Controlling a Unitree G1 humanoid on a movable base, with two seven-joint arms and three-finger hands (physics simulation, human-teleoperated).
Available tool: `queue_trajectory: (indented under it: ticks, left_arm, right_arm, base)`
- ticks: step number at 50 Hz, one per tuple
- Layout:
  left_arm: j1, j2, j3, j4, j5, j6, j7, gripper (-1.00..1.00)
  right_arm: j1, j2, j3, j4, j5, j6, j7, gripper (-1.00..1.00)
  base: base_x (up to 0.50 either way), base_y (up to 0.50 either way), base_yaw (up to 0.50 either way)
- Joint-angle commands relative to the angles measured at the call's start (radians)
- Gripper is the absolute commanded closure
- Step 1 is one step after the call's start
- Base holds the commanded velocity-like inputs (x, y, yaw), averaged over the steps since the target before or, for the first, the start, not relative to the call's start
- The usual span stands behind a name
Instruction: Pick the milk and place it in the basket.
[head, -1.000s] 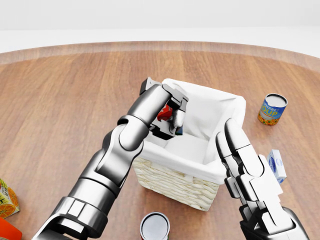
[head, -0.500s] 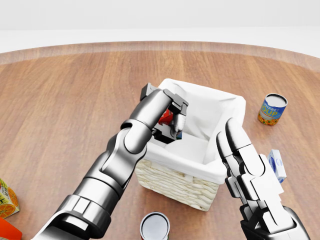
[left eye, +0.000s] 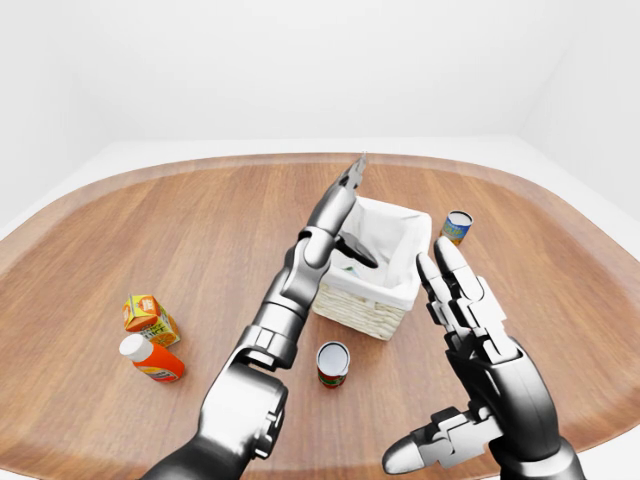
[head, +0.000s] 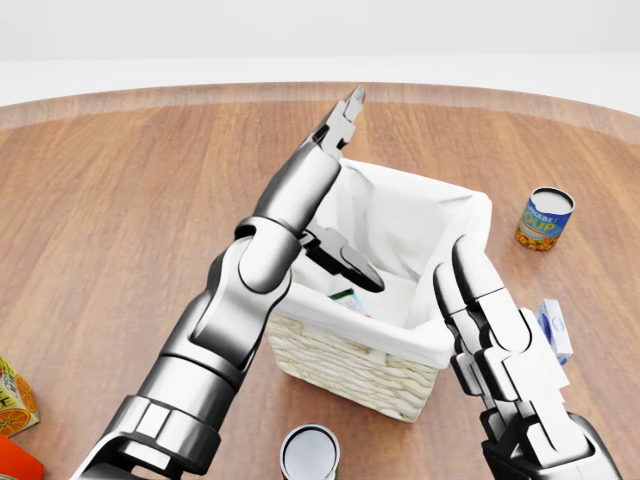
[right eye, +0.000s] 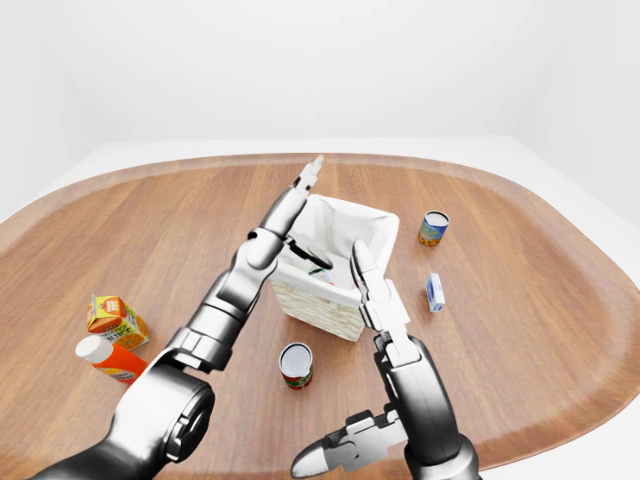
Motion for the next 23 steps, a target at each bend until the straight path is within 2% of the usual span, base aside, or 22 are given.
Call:
queue_trajectory:
  ticks: [1, 2, 3, 4, 13, 20, 23]
  left_arm:
    - [0.05, -0.001, 0.017, -0.364, -0.121, 0.04, -0.095, -1.0]
    - [0.058, -0.006, 0.022, -0.46, -0.145, 0.109, -0.116, -1.0]
    - [0.062, -0.005, 0.019, -0.507, -0.158, 0.148, -0.12, -1.0]
    - [0.071, -0.003, 0.014, -0.569, -0.168, 0.175, -0.128, -1.0]
    - [0.15, -0.01, -0.017, -0.956, -0.238, 0.175, -0.17, -1.0]
    - [0.263, 0.003, -0.01, -1.074, -0.302, 0.175, -0.154, -1.0]
    - [0.288, 0.032, 0.007, -1.042, -0.334, 0.175, -0.142, -1.0]
  right_arm:
    - [-0.002, 0.0, 0.001, 0.007, -0.003, 0.0, -0.001, -1.0]
    - [-0.002, 0.0, -0.001, 0.006, -0.002, 0.0, -0.001, -1.0]
    - [-0.002, 0.0, -0.001, 0.005, -0.001, 0.0, -0.001, -1.0]
    - [0.0, 0.0, -0.001, 0.003, -0.002, 0.0, 0.0, -1.0]
    - [-0.001, -0.001, 0.005, 0.013, -0.009, 0.0, -0.004, -1.0]
    - [-0.003, -0.003, 0.008, 0.016, -0.012, 0.0, -0.009, -1.0]
    - [0.0, -0.006, 0.012, 0.012, -0.014, 0.0, -0.011, -1.0]
  base:
    - [0.0, 0.0, 0.0]
    - [0.0, 0.0, 0.0]
    - [0.0, 0.0, 0.0]
    - [0.0, 0.0, 0.0]
    - [0.0, 0.0, 0.0]
    - [0.0, 0.0, 0.0]
    - [0.0, 0.0, 0.0]
